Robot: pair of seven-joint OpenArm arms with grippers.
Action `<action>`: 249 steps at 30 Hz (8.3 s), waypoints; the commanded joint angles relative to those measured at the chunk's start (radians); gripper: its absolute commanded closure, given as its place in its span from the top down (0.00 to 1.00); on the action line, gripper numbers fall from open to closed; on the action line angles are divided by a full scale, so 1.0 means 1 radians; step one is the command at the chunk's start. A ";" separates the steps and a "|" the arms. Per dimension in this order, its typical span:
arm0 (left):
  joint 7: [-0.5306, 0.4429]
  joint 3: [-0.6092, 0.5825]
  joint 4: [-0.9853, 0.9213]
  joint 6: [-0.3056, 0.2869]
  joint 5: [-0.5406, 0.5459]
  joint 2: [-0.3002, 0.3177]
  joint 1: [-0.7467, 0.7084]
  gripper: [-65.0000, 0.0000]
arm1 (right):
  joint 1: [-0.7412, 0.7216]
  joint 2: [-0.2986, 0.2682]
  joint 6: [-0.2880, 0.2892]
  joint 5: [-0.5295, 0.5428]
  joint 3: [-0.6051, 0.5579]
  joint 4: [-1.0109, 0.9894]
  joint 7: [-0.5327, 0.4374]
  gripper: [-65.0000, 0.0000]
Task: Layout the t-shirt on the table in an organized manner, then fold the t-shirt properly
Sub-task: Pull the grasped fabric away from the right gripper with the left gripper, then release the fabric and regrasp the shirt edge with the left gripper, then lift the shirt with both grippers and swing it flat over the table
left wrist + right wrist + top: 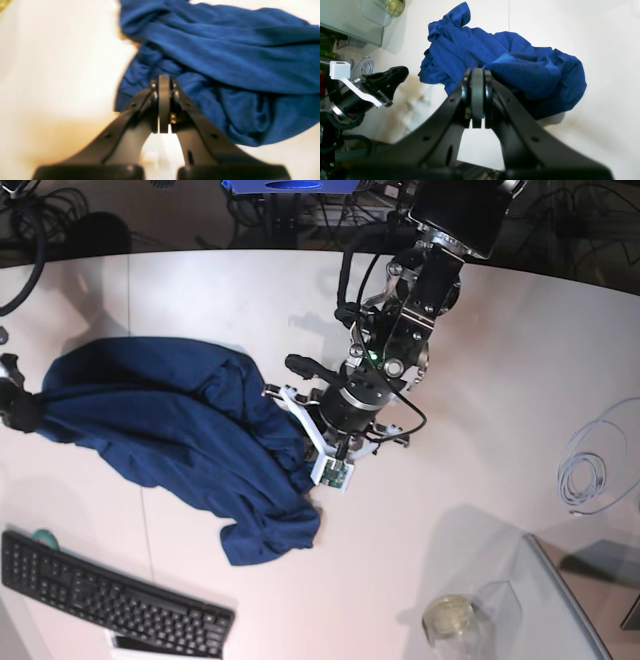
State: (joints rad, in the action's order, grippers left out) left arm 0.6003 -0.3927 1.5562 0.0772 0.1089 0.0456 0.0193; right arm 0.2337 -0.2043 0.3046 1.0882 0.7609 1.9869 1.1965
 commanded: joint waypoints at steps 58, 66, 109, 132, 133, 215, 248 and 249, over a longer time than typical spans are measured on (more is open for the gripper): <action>-0.622 -0.190 -1.313 -0.040 0.575 -0.197 0.724 0.00 | 0.040 -0.019 0.006 0.023 -0.349 0.018 -0.025 0.00; -0.592 -0.188 -1.150 0.026 0.581 -0.118 0.700 0.00 | 0.037 -0.051 0.006 0.023 -0.346 0.018 -0.027 0.00; -0.053 0.436 0.042 0.210 0.576 0.228 0.245 0.00 | 0.089 -0.168 0.014 0.241 0.199 0.010 0.001 0.00; -0.098 0.239 -0.392 0.207 0.575 0.060 0.718 0.00 | -0.678 -0.369 0.014 -0.179 -0.300 -0.377 -0.008 0.00; -0.098 0.239 -0.402 0.207 0.575 0.053 0.710 0.00 | -0.675 -0.369 0.014 -0.179 -0.304 -0.377 -0.008 0.00; 0.151 0.268 -0.268 0.209 0.472 0.161 0.571 0.00 | -0.590 -0.238 0.023 -0.418 -0.447 -0.472 -0.106 0.00; -0.145 0.303 -0.092 0.206 0.325 0.241 0.008 0.00 | -0.079 -0.073 0.241 -0.535 -0.312 -0.452 -0.366 0.00; -0.150 0.303 -0.096 0.206 0.315 0.241 -0.012 0.00 | -0.079 -0.070 0.241 -0.547 -0.311 -0.467 -0.367 0.00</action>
State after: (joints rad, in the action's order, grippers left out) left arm 0.5068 -0.0990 1.4269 0.3012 0.4259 0.2726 -0.0311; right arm 0.1703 -0.2539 0.5404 0.5198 0.4419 1.4960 0.8627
